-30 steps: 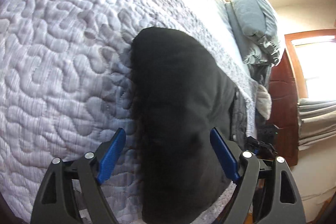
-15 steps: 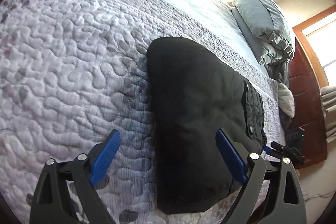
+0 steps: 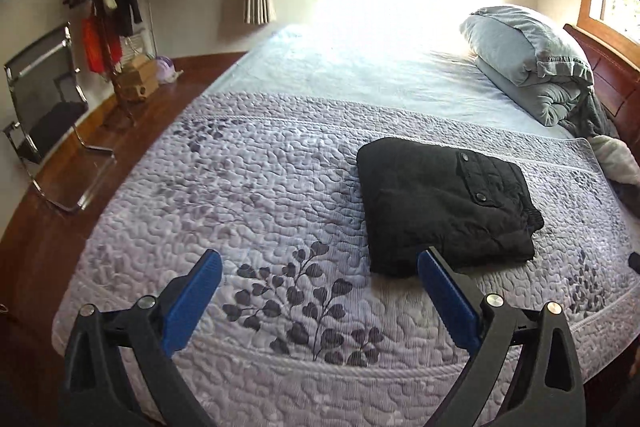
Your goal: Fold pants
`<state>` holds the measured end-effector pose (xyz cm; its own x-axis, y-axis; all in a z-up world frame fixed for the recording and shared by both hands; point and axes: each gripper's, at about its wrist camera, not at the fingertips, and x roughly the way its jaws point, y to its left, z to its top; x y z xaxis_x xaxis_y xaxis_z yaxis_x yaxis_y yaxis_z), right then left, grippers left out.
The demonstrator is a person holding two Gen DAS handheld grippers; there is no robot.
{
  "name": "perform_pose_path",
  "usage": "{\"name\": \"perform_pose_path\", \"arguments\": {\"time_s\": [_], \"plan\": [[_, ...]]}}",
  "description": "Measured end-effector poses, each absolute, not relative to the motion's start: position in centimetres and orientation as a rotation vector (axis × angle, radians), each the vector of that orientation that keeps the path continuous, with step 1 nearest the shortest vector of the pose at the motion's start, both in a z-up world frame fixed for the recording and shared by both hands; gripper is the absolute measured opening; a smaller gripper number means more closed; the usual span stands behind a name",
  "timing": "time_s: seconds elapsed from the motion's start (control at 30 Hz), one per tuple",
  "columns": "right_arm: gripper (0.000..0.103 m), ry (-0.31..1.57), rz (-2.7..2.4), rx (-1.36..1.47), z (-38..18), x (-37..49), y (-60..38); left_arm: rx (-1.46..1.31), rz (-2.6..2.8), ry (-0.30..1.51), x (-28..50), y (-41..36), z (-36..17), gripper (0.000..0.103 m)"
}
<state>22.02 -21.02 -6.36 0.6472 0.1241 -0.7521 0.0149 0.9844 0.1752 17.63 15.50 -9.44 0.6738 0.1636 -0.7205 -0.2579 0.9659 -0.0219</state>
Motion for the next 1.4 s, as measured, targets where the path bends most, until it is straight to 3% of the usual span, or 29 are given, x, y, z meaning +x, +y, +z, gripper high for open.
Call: {"name": "perform_pose_path", "arguments": {"time_s": [0.27, 0.47, 0.93, 1.4], "plan": [[0.100, 0.730, 0.089, 0.028, 3.6, 10.5, -17.2, -0.163, 0.186, 0.757, 7.6, 11.4, -3.6, 0.099], [0.100, 0.680, 0.122, -0.026, 7.2, 4.1, -15.0, -0.083, 0.096, 0.696, 0.9, 7.2, 0.9, 0.099], [0.100, 0.611, 0.197, -0.045, 9.6, -4.1, -12.2, -0.152, 0.062, 0.560, -9.2, 4.8, 5.2, 0.099], [0.100, 0.598, 0.190, -0.081, 9.8, -5.6, -10.9, -0.124, 0.103, 0.602, -10.0, 4.5, 4.6, 0.099]]}}
